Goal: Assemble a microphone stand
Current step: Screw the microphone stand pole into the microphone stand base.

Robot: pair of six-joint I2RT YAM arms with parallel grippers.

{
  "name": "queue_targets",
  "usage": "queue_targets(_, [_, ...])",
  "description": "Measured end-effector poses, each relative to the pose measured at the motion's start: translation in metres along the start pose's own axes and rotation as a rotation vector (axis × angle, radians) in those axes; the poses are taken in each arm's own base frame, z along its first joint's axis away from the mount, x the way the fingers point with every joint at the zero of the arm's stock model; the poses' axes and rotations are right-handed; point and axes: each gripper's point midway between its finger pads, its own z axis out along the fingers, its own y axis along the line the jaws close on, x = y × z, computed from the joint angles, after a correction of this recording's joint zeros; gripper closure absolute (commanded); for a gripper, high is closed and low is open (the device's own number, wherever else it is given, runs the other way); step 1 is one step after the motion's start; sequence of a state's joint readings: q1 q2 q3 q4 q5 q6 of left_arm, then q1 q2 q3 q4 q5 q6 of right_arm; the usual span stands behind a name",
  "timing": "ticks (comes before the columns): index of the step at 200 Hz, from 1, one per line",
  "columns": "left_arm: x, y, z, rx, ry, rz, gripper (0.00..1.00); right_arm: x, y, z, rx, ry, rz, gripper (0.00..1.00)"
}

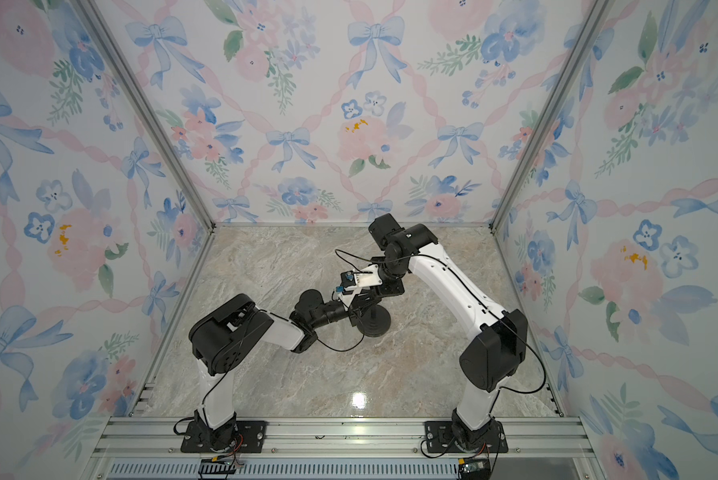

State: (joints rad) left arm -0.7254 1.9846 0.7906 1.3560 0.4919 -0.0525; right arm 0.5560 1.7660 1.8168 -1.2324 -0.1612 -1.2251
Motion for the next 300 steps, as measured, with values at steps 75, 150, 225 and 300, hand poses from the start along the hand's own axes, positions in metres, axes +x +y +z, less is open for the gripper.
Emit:
queue_targets(75, [0.001,0.001,0.0,-0.003,0.004,-0.003,0.6,0.0,-0.006,0.0,0.023,-0.003,0.256,0.76])
queue_targets(150, [0.003,0.003,0.0,-0.015,0.012,-0.011,0.53,-0.001,-0.014,0.005,0.116,0.026,0.6,0.79])
queue_targets(225, [0.004,0.008,0.0,-0.044,0.017,-0.031,0.51,-0.013,-0.009,-0.002,0.203,-0.059,0.923,0.79])
queue_targets(300, [0.004,0.011,0.0,-0.065,0.015,-0.036,0.58,-0.014,-0.008,-0.004,0.234,-0.141,1.229,0.79])
